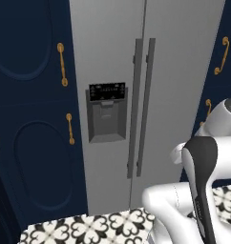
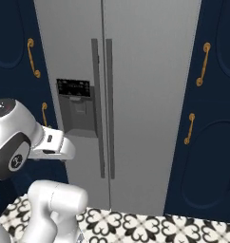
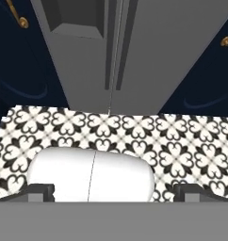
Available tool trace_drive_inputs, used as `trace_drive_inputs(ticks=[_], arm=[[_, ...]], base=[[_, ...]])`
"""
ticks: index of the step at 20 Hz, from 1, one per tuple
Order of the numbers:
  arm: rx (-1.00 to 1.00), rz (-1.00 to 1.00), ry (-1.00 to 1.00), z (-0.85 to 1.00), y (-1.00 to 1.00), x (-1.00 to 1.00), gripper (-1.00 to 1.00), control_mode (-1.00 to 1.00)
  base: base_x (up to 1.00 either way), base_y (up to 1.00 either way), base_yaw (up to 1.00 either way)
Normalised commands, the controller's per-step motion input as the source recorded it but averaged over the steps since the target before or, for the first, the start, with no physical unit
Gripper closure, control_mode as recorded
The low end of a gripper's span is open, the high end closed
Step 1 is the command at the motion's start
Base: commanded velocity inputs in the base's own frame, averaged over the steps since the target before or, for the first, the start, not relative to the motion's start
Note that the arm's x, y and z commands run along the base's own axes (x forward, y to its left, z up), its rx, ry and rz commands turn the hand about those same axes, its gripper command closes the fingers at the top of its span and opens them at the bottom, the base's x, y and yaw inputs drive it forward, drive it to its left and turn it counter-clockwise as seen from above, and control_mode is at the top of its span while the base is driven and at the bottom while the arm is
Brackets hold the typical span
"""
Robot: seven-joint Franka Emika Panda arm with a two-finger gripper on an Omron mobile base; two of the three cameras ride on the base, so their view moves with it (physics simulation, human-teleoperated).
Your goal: Grab a lemon wedge from the fridge and one ice cube from the ice bowl, and put them in the glass of lemonade.
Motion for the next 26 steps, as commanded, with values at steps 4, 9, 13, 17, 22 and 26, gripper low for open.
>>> trace_drive_inputs(ticks=[4, 9, 13, 17, 22, 26], arm=[[0.0, 0.0, 0.0, -0.02, 0.0, 0.07, -1.0, -1.0], [0.0, 0.0, 0.0, -0.06, 0.0, 0.14, -1.0, -1.0], [0.0, 0.0, -0.01, -0.04, 0.0, 0.11, -1.0, -1.0], [0.0, 0.0, -0.11, -0.03, 0.0, 0.12, -1.0, -1.0], [0.0, 0.0, -0.3, 0.1, -0.15, 0.34, -1.0, -1.0], [0.0, 0.0, -0.37, 0.48, -0.2, 0.38, -1.0, -1.0]], base=[[0.0, 0.01, 0.0], [0.0, 0.0, 0.0], [0.0, 0.0, 0.0], [0.0, 0.0, 0.0], [0.0, 0.0, 0.0], [0.0, 0.0, 0.0]])
